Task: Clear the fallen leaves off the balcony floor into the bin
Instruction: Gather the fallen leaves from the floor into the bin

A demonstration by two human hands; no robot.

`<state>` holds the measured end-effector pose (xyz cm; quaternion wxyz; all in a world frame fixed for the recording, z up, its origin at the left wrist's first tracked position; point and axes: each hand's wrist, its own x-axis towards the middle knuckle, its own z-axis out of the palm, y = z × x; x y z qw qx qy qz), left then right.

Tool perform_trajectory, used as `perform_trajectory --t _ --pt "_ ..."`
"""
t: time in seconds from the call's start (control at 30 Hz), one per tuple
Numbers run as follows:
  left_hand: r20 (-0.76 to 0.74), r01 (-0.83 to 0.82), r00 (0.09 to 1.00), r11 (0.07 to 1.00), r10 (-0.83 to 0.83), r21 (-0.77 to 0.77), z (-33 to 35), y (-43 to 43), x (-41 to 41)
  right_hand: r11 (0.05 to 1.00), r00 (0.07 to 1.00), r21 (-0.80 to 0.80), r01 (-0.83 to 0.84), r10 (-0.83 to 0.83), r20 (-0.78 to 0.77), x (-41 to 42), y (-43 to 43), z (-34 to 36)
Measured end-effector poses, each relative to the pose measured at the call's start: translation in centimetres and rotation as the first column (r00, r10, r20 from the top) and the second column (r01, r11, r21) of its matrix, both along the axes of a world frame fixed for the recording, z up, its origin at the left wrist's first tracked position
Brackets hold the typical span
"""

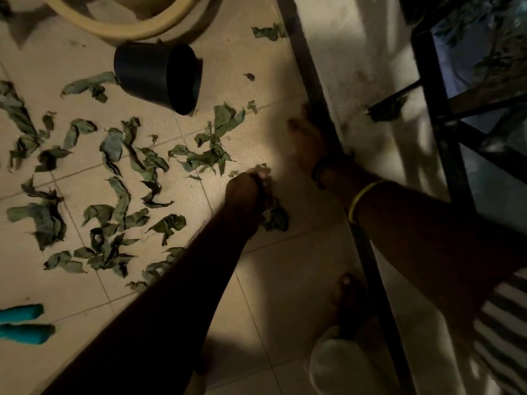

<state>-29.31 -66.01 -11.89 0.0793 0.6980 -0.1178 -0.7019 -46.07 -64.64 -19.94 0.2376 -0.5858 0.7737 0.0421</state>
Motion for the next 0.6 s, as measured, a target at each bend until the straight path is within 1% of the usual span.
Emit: perform_trajectory --t 0.03,0.07,0.1,0.13,0.17,0.2,0.23,0.27,0.3,0.33,0.37,0.4,0.43,0.47,0.5,0.53,0.57,0.6 --pt "-0.049 -0.026 0.998 1.000 0.026 0.006 -0.2 0.0 0.3 0.999 0.999 0.042 0.029 -0.027 -0.033 0.2 -0.3 -0.1" --pt "-0.070 -0.040 0.997 0.999 0.039 -0.003 -0.9 0.1 0.7 0.999 0.995 0.039 0.036 -0.032 -0.089 0.2 -0.6 -0.3" --pt "-0.096 -0.041 0.995 0.999 0.041 0.001 -1.1 -0.1 1.0 0.999 0.986 0.040 0.005 0.002 -0.164 0.5 -0.7 0.2" --pt "-0.106 -0.039 0.994 0.999 0.040 0.005 -1.4 -0.1 1.4 0.999 0.979 -0.003 -0.040 0.038 -0.198 0.7 -0.5 0.6" --pt "-0.119 -0.067 0.991 0.998 0.068 0.011 -1.3 -0.2 1.6 1.000 0.988 -0.023 -0.015 0.011 -0.156 0.8 0.0 0.9" --pt "-0.128 -0.091 0.987 0.995 0.094 0.027 -1.2 -0.3 1.8 0.999 0.988 -0.006 -0.034 0.033 -0.148 0.6 0.4 0.8" --pt "-0.114 -0.100 0.988 0.995 0.102 0.024 -0.6 -0.2 1.8 1.000 0.994 0.018 0.010 -0.008 -0.108 0.6 0.7 1.4" --pt "-0.076 -0.100 0.992 0.995 0.101 0.012 -0.4 0.0 1.9 0.994 0.994 0.057 0.098 -0.095 -0.045 0.6 1.1 1.6" --pt "-0.029 -0.085 0.996 0.996 0.084 -0.004 0.3 0.1 2.0 0.965 0.960 0.074 0.253 -0.260 0.100 0.9 1.4 2.3" --pt "0.025 -0.067 0.997 0.998 0.068 -0.016 0.6 0.3 2.1 0.905 0.865 0.128 0.406 -0.426 0.266 1.7 1.7 3.0" --pt "0.068 -0.052 0.996 0.998 0.054 -0.026 0.8 0.4 2.3 0.808 0.677 0.199 0.554 -0.577 0.456 3.1 1.9 4.4" --pt "0.088 -0.035 0.995 0.999 0.037 -0.031 0.8 0.7 2.4 0.691 0.443 0.305 0.655 -0.679 0.586 4.8 2.3 5.8" --pt "0.083 -0.033 0.996 0.999 0.036 -0.037 1.2 0.9 2.3 0.613 0.260 0.405 0.678 -0.716 0.648 6.6 2.9 6.9" --pt "0.064 -0.043 0.997 0.999 0.045 -0.032 1.4 1.2 2.2 0.579 0.153 0.455 0.677 -0.714 0.683 8.4 3.4 7.7" --pt "0.038 -0.072 0.997 0.997 0.073 -0.007 1.8 1.4 2.1 0.598 0.161 0.441 0.669 -0.696 0.700 10.3 4.0 8.8" --pt "0.010 -0.098 0.995 0.995 0.098 0.025 1.9 1.7 2.1 0.636 0.228 0.378 0.673 -0.664 0.712 11.7 4.7 9.1" --pt "0.005 -0.114 0.994 0.992 0.114 0.054 2.1 2.0 2.3 0.664 0.313 0.318 0.676 -0.650 0.693 12.7 5.2 9.5" --pt "0.018 -0.118 0.993 0.991 0.118 0.061 1.9 2.4 2.8 0.687 0.350 0.302 0.661 -0.638 0.687 13.5 5.8 9.5"
